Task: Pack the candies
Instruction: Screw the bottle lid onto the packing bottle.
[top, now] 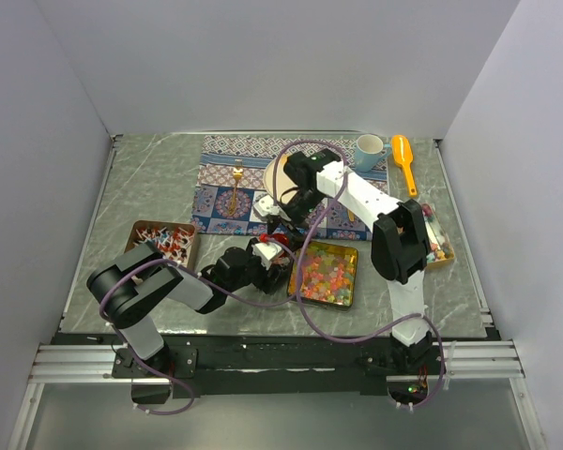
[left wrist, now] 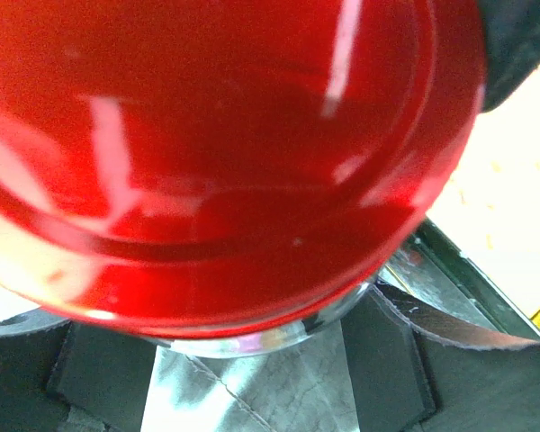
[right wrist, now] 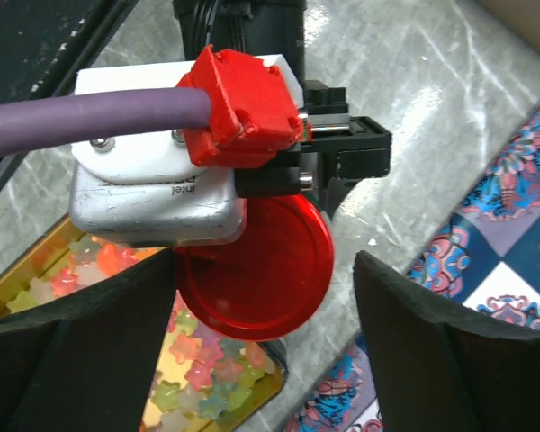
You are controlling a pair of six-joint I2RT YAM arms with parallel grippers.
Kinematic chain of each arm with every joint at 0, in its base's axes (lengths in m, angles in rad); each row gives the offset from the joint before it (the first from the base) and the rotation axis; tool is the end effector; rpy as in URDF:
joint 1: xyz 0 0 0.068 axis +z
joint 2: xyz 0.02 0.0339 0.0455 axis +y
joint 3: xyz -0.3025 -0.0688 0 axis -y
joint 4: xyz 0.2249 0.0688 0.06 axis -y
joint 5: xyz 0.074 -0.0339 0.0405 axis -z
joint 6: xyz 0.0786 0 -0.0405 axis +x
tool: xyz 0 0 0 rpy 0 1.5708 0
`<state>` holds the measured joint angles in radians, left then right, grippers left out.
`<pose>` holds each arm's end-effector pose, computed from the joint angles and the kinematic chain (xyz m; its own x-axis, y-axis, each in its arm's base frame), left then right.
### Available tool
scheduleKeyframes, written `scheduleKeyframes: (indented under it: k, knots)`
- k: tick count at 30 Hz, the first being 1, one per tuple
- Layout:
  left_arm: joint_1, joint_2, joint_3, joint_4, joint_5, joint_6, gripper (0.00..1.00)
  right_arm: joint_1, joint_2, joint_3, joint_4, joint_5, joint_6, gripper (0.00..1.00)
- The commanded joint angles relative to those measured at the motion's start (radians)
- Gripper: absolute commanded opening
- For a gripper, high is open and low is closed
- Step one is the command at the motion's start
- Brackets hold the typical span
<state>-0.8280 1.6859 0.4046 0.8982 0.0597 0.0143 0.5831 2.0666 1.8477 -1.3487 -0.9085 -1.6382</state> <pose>0.2115 -0.2373 0.1586 -0.2417 0.2844 -0.9277 0.7762 0.6304 -0.0090 0.2972 0.2703 0.2670 0.3961 -0.4737 -0.7866 -0.8099 -0.5838 -0.0563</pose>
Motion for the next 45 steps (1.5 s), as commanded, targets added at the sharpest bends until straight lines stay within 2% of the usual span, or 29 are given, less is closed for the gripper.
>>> scheduleKeyframes:
  k: [1, 3, 8, 9, 11, 14, 15, 16, 18, 20, 23, 28, 30, 31, 32, 33, 36, 41, 45]
  knots:
    - [0.004, 0.032, -0.004, -0.127, 0.008, -0.004, 0.01, 0.003, -0.008, 0.013, -0.096, -0.018, 0.024, 0.75]
    - [0.004, 0.031, -0.004, -0.127, 0.008, -0.004, 0.01, 0.001, -0.011, 0.001, -0.095, -0.02, 0.038, 0.65]
    - [0.004, 0.031, -0.006, -0.124, 0.005, -0.005, 0.01, -0.005, -0.04, -0.07, -0.073, -0.017, 0.159, 0.54]
    - [0.004, 0.031, -0.006, -0.124, 0.003, -0.004, 0.01, -0.005, -0.072, -0.131, -0.037, -0.017, 0.19, 0.53]
    - [0.004, 0.029, -0.006, -0.122, 0.002, -0.005, 0.01, -0.005, -0.114, -0.204, -0.001, -0.02, 0.245, 0.52]
    - [0.004, 0.028, -0.006, -0.12, -0.001, -0.005, 0.01, -0.002, -0.215, -0.365, 0.143, -0.017, 0.385, 0.52]
    - [0.004, 0.028, -0.006, -0.12, 0.002, -0.007, 0.01, 0.001, -0.261, -0.439, 0.234, 0.005, 0.429, 0.52]
    - [0.004, 0.031, -0.007, -0.12, 0.003, -0.008, 0.01, 0.004, -0.284, -0.476, 0.297, 0.02, 0.56, 0.52]
    - [0.004, 0.031, -0.004, -0.12, 0.002, -0.007, 0.01, 0.009, -0.333, -0.563, 0.408, 0.057, 0.627, 0.53]
    - [0.004, 0.029, -0.006, -0.12, 0.002, -0.007, 0.01, 0.018, -0.358, -0.634, 0.541, 0.115, 0.766, 0.53]
    - [0.004, 0.023, -0.009, -0.117, -0.003, -0.007, 0.01, 0.037, -0.384, -0.685, 0.655, 0.219, 0.902, 0.54]
    - [0.004, 0.018, -0.015, -0.111, -0.015, -0.007, 0.01, 0.063, -0.413, -0.722, 0.735, 0.315, 1.089, 0.54]
    - [0.004, 0.015, -0.018, -0.108, -0.015, -0.007, 0.01, 0.063, -0.444, -0.735, 0.731, 0.304, 1.123, 0.61]
    - [0.004, 0.014, -0.021, -0.104, -0.012, -0.004, 0.01, 0.061, -0.46, -0.74, 0.726, 0.303, 1.121, 0.64]
    - [0.004, 0.014, -0.023, -0.102, -0.012, -0.005, 0.01, 0.057, -0.503, -0.748, 0.711, 0.3, 1.117, 0.73]
    - [0.004, 0.012, -0.023, -0.101, -0.011, -0.007, 0.01, 0.052, -0.528, -0.752, 0.703, 0.293, 1.1, 0.98]
    - [0.004, 0.02, -0.02, -0.102, -0.008, -0.008, 0.01, 0.02, -0.6, -0.737, 0.643, 0.267, 1.045, 1.0]
    - [0.004, 0.024, -0.018, -0.102, -0.004, -0.007, 0.01, -0.061, -0.617, -0.622, 0.475, 0.247, 0.941, 1.0]
    - [0.004, 0.026, -0.016, -0.105, 0.012, -0.007, 0.01, -0.168, -0.593, -0.533, 0.425, 0.174, 0.754, 1.0]
